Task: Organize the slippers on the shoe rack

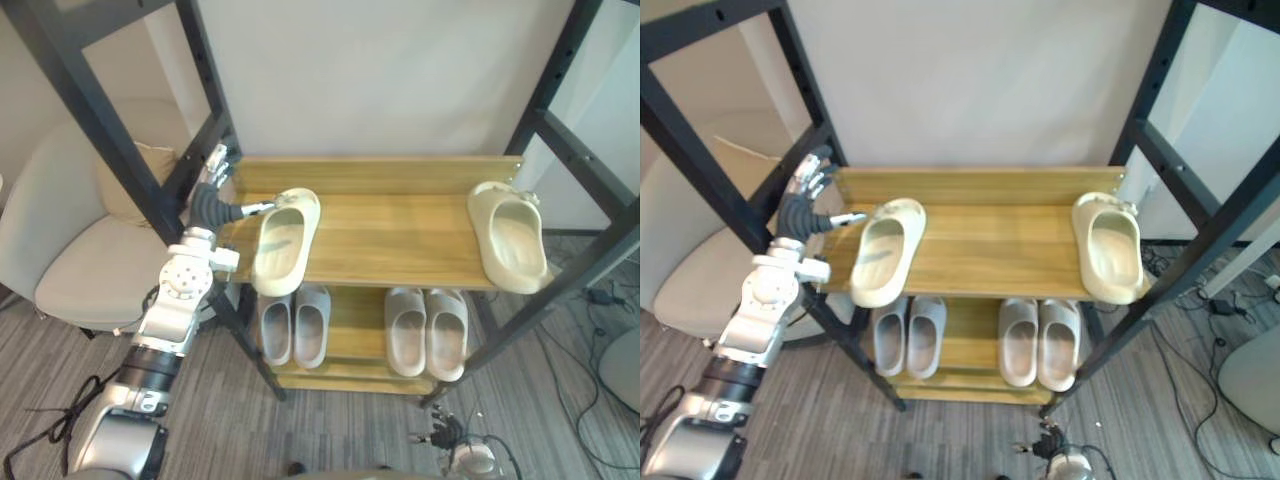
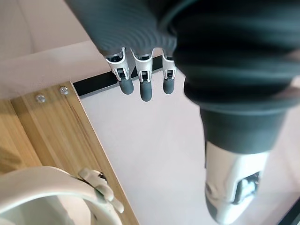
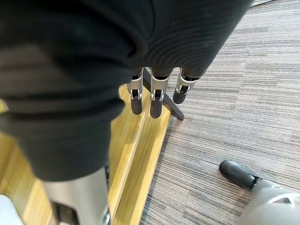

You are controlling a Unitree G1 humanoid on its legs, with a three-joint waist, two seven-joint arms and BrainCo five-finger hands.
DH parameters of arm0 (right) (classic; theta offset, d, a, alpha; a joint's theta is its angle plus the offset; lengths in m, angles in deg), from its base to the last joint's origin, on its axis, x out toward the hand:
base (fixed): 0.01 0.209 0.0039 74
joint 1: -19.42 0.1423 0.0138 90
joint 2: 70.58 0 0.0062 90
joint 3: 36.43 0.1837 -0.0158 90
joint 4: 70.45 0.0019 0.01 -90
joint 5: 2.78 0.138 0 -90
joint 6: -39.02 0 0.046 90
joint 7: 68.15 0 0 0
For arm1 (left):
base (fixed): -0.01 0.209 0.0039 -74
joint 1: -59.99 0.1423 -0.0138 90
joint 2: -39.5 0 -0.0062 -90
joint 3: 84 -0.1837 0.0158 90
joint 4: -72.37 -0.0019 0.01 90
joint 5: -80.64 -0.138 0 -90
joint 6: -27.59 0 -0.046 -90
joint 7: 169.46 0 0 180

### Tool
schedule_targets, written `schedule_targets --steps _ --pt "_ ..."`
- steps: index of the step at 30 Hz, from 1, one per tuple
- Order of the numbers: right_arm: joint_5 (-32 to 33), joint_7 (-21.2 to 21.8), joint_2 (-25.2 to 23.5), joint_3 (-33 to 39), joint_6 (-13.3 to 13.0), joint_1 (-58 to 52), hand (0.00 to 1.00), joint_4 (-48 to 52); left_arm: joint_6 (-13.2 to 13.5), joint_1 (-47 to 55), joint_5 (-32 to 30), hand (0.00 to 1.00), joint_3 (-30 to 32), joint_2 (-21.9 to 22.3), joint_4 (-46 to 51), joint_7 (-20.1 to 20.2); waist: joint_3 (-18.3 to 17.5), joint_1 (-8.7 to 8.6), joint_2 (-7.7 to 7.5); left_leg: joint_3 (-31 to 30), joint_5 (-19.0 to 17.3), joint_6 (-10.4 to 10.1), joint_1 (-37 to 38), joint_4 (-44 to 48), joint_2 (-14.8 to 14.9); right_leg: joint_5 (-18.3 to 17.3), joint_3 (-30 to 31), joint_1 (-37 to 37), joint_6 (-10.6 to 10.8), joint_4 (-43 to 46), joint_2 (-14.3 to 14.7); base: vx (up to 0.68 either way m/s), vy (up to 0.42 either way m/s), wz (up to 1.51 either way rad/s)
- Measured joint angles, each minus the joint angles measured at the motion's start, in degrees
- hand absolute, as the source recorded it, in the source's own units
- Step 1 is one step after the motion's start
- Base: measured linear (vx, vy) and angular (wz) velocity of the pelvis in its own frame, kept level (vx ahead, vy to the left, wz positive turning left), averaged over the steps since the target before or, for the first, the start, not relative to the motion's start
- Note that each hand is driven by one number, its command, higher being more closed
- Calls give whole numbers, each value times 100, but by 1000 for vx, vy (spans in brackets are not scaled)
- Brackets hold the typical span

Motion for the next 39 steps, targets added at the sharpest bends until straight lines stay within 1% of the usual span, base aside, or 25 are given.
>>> schedule_targets --steps 5,8,10,13,17,22,29,32,37,38,39 --pt "6 19 -19 48 0 -7 0 44 -39 -244 -320 0 -16 -131 -334 102 22 5 15 10 28 -95 -131 2 68 -7 25 -155 -21 4 63 -36 -12 -2" --pt "7 23 -37 93 1 -58 0 76 -131 -353 -356 0 -110 -349 -621 176 40 -6 34 73 27 -156 -135 4 134 -26 111 -196 -55 8 100 -41 -15 -11" --pt "8 25 -37 101 0 -154 0 265 -137 -397 -409 0 -112 -460 -696 215 55 -13 56 71 47 -192 -202 12 168 -25 191 -275 -56 8 148 -35 -32 -11" --pt "8 31 -37 146 4 -218 0 274 -148 -535 -463 0 -114 -526 -891 238 76 -10 92 50 79 -240 -302 10 221 -23 207 -376 -59 11 203 -23 -40 -1" --pt "9 31 -35 162 5 -286 0 275 -231 -562 -582 0 -119 -631 -1020 257 85 -43 126 50 82 -246 -317 10 272 -21 211 -401 -61 15 251 2 -14 -2" --pt "9 35 -50 163 5 -371 0 275 -245 -772 -788 0 -307 -657 -1257 291 90 -47 159 -75 104 -277 -391 11 273 -11 209 -448 -76 16 277 6 -9 8" --pt "37 30 -54 183 -5 -364 0 438 -267 -1065 -899 0 -430 -706 -1627 289 143 -49 239 -68 107 -283 -525 -52 267 -11 274 -640 -76 26 285 -4 0 -2" --pt "46 28 -55 202 -5 -364 0 450 -365 -1289 -904 0 -495 -711 -1771 271 151 -51 242 -64 106 -282 -698 -54 248 -11 339 -820 -76 25 283 -31 9 -4" --pt "47 23 -101 206 -3 -374 0 635 -424 -1588 -916 0 -517 -738 -2078 211 263 -98 233 11 106 -282 -809 -66 213 -12 499 -957 -75 -10 273 -44 15 -11" --pt "47 22 -113 206 -8 -356 0 673 -469 -1690 -921 0 -516 -745 -2146 189 326 -105 228 80 105 -283 -839 -89 211 -14 548 -974 -70 -84 273 -62 10 -16" --pt "51 21 -129 206 -9 -330 0 675 -476 -1784 -922 0 -516 -748 -2184 133 333 -102 239 80 104 -285 -947 -95 224 -57 582 -1084 43 -113 273 -62 10 -15"
